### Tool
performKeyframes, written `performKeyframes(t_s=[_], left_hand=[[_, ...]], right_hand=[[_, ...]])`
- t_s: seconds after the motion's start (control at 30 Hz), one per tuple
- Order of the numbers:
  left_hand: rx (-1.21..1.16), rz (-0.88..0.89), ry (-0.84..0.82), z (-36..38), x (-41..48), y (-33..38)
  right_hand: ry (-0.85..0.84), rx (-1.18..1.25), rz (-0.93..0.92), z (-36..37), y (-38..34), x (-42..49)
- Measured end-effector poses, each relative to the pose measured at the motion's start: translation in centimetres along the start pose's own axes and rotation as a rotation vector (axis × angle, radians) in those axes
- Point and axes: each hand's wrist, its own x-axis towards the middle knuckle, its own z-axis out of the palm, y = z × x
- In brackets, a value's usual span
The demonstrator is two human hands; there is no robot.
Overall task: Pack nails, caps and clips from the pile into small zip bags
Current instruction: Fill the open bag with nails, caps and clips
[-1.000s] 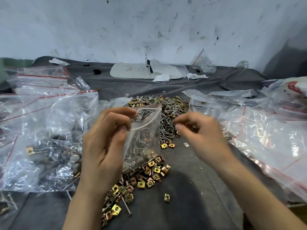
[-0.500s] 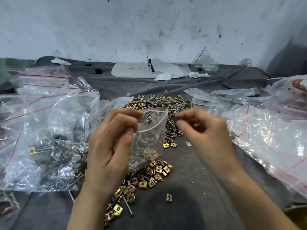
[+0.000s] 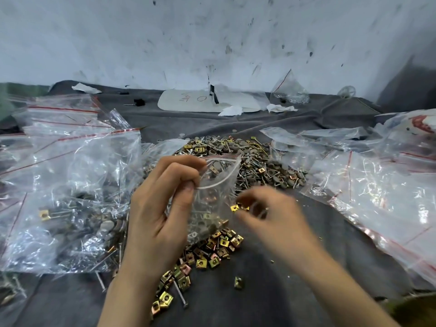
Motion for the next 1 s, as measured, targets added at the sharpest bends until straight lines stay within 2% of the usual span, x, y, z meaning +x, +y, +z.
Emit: performKeyframes(t_s=[0.07, 0.1, 0.4, 0.47, 0.57, 0.63, 0.7, 0.8, 1.0], left_hand=[[0.001, 0.000, 0.002, -0.1, 0.0, 0.1], [0.002, -0.001, 0.003, 0.0, 0.0, 0.2], [0.025, -0.006, -0.004, -0.1, -0.1, 0.3], [0.022, -0.010, -0.014, 0.0, -0.1, 0.3], [0.043, -0.016, -0.066, 0.2, -0.1, 0.4], [0.115, 0.001, -0.137, 0.2, 0.0, 0.6], [0.192, 0.022, -0.219, 0.3, 0.1, 0.7], [0.239, 0.037, -0.294, 0.6, 0.1, 0.9], [0.198, 0.065, -0.242, 0.9, 0.2, 1.0]], right_hand=[[-0.187, -0.144, 0.072, 1.8, 1.7, -0.8], [-0.219, -0.161, 0.099, 2.2, 2.3, -1.1], [-0.188, 0.120, 0.200, 1.9, 3.0, -2.1], [-0.158, 0.269, 0.219, 1.5, 2.8, -2.1], [-0.038, 0.717, 0.237, 0.0, 1.9, -1.9], [0.003, 0.933, 0.190, -1.4, 0.9, -1.7], [-0.006, 1.043, 0.124, -2.7, -0.4, -1.5], [-0.052, 1.053, 0.061, -3.7, -2.3, -1.4], [-0.077, 0.977, 0.043, -4.0, -3.7, -1.3]])
